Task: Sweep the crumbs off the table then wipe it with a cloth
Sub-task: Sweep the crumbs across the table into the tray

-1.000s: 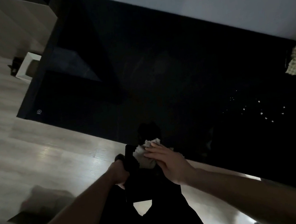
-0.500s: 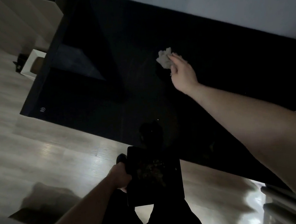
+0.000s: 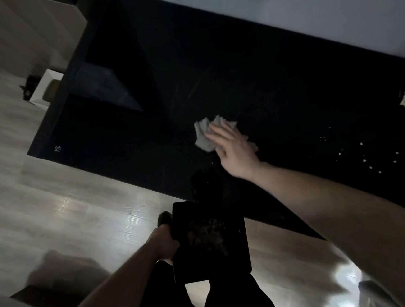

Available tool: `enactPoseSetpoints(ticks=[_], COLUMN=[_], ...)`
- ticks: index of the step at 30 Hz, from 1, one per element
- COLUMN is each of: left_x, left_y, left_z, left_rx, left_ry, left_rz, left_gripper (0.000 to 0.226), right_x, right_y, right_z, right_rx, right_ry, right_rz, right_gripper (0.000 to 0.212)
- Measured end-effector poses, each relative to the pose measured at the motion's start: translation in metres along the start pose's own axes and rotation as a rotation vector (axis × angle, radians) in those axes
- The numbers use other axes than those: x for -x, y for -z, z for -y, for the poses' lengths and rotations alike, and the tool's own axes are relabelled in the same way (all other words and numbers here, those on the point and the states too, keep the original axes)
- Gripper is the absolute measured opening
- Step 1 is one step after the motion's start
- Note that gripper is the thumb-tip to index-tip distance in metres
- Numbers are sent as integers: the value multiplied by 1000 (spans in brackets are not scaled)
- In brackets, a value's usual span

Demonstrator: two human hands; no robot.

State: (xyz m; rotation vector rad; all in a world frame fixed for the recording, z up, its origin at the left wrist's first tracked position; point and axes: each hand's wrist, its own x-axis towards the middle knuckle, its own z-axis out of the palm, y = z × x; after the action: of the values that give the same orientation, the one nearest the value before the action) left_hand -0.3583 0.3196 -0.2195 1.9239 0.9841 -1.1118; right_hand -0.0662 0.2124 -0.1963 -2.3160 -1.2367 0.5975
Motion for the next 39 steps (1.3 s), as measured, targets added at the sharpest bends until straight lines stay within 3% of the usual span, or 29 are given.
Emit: enactPoseSetpoints(ticks=[7, 13, 17, 21, 23, 25, 28, 31, 39], left_x=[8, 18, 26, 24, 22, 20, 17, 14, 9], left_y=[0, -1, -2, -4, -7, -9, -10, -12, -12], left_z=[-10, -21, -30, -30, -30, -31, -32, -32, -22], left_rx=[-55, -98, -115, -51, -38, -28, -4, 62, 98], left_ry=[2, -25, -17, 17, 12, 7, 15, 34, 9], left_rz=[10, -14, -12, 4, 15, 25, 64, 100, 110], left_gripper=[28, 36, 38, 28, 27, 25, 18, 16, 21], right_x=[129, 198, 200, 180, 166, 153, 139, 135, 178], right_y=[-49, -47, -11, 42, 66, 84, 84, 63, -16], right_z=[21, 35, 16, -44, -88, -124, -153, -146, -53], right_rx=[-229, -450, -545, -424, -305, -224, -73, 53, -18], right_ry=[125, 1, -218, -431, -535, -660, -770, -758, -460], right_rz=[61, 145, -94, -431, -511, -516, -381, -333, -319], right_gripper=[47, 44, 53, 47, 48, 49, 53, 58, 51])
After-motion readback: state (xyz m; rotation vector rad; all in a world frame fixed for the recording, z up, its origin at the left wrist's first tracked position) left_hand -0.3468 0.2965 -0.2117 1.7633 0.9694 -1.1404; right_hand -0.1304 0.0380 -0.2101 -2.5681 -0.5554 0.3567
